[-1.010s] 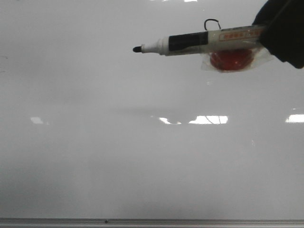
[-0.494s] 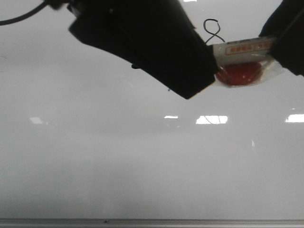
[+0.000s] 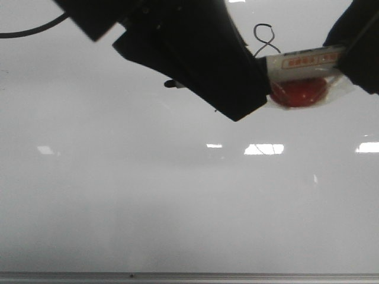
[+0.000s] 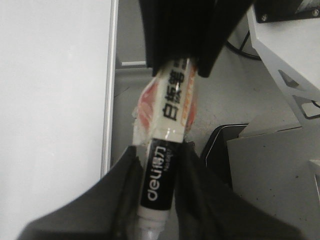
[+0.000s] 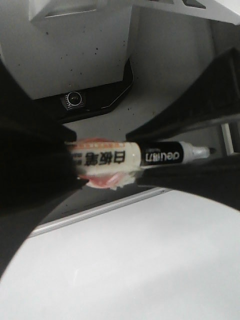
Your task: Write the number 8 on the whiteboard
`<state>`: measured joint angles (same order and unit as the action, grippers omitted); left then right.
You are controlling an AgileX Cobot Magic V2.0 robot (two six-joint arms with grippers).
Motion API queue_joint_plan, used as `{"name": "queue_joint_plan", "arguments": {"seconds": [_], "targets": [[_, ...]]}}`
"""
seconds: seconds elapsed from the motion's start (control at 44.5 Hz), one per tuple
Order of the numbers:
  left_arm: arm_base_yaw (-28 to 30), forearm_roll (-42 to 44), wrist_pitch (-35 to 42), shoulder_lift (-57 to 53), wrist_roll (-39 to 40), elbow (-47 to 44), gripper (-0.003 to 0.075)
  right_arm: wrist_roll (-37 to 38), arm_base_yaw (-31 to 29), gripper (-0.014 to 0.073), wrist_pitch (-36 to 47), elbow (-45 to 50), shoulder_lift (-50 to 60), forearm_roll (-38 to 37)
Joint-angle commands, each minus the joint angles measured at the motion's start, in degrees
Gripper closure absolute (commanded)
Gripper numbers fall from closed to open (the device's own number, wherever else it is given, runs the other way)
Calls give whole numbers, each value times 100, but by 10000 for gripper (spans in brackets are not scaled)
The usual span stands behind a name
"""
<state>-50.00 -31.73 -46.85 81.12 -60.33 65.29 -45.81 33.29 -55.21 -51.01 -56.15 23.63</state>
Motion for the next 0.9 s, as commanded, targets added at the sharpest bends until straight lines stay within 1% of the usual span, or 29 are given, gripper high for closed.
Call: {"name": "queue_joint_plan", "arguments": {"seconds": [0.0, 0.022, 0.112, 0.135, 0.202, 0.247, 0.269, 0.359, 0.382, 0.404, 0.427, 0.539, 0.629, 0.696, 0.876], "targets": [[-52, -241, 198, -172, 46, 196, 667, -12, 15, 603, 179, -187, 74, 149], [-52, -230, 198, -172, 46, 196, 674, -12, 15, 578, 172, -187, 74, 149], [-52, -153, 198, -172, 116, 196, 683, 7, 4, 361, 165, -187, 74, 126], [-52, -100, 198, -172, 157, 196, 683, 41, 4, 293, 165, -187, 74, 75], [-52, 266, 198, -172, 564, 211, 683, 309, -57, 151, 142, -192, 145, -178], [-52, 725, 164, -183, 1044, 236, 683, 617, -146, 92, 117, -192, 248, -452], [-40, 946, 120, -183, 1287, 254, 683, 775, -198, 80, 92, -192, 305, -588], [34, 2049, -36, -287, 2690, 286, 683, 1620, -486, 88, -36, -192, 606, -1246], [66, 2268, -59, -324, 2878, 286, 683, 1803, -556, 94, -71, -192, 699, -1437], [111, 2533, -89, -365, 3241, 286, 683, 2060, -652, 99, -98, -192, 763, -1582], [156, 2719, -130, -425, 3631, 286, 683, 2274, -727, 104, -113, -192, 844, -1779], [506, 3520, -268, -727, 5000, 272, 683, 3433, -1137, 125, -109, -192, 1177, -2363], [881, 3926, -422, -1089, 5835, 148, 683, 4143, -1384, 142, -98, -187, 1368, -2509], [1180, 4103, -447, -1379, 6157, -32, 683, 4373, -1510, 160, -98, -187, 1450, -2577], [1981, 4360, -424, -2534, 6586, -771, 685, 4406, -1650, 196, -110, -187, 1507, -2616]]}}
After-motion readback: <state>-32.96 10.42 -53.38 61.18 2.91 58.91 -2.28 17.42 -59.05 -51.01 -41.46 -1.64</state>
